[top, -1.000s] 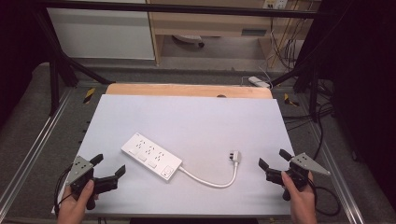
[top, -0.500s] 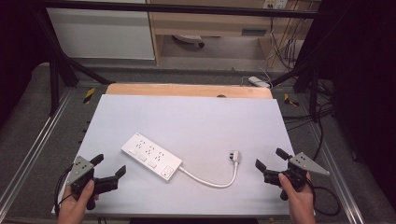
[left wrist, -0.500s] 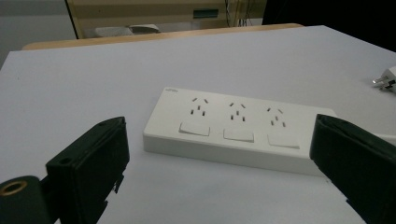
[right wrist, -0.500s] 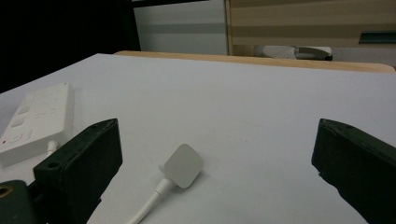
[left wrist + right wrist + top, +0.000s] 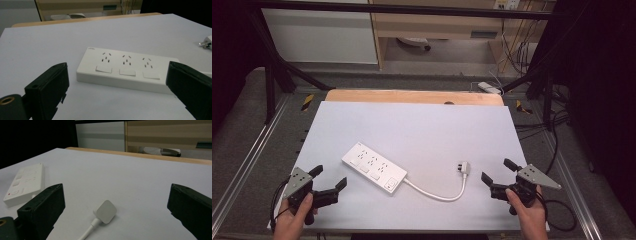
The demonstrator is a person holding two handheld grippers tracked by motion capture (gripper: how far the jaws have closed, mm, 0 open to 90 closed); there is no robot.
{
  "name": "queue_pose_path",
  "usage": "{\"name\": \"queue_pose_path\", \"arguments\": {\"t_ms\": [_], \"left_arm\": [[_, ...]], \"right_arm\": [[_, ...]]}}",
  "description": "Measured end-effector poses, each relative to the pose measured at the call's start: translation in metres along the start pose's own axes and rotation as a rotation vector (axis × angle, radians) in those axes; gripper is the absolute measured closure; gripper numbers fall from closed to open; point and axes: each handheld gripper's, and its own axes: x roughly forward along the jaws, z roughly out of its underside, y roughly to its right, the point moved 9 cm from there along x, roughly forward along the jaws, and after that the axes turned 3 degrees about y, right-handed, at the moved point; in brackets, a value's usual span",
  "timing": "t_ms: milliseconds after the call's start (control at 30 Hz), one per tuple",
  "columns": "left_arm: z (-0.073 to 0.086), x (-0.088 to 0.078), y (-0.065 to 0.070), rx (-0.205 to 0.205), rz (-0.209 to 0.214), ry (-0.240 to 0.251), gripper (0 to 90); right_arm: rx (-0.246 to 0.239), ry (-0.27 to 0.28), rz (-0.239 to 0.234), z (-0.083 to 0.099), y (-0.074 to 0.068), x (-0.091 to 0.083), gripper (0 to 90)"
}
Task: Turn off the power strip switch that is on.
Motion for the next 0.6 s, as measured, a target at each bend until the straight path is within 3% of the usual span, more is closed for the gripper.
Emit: {"name": "queue_pose_path", "arguments": {"t_ms": [600], "left_arm": [[-0.0091, -0.0016, 0.0077, -0.002, 0.022, 0.043, 4.6]], "right_arm": [[-0.026, -0.007, -0.01, 0.0013, -0.004, 0.0038, 1.7]]}}
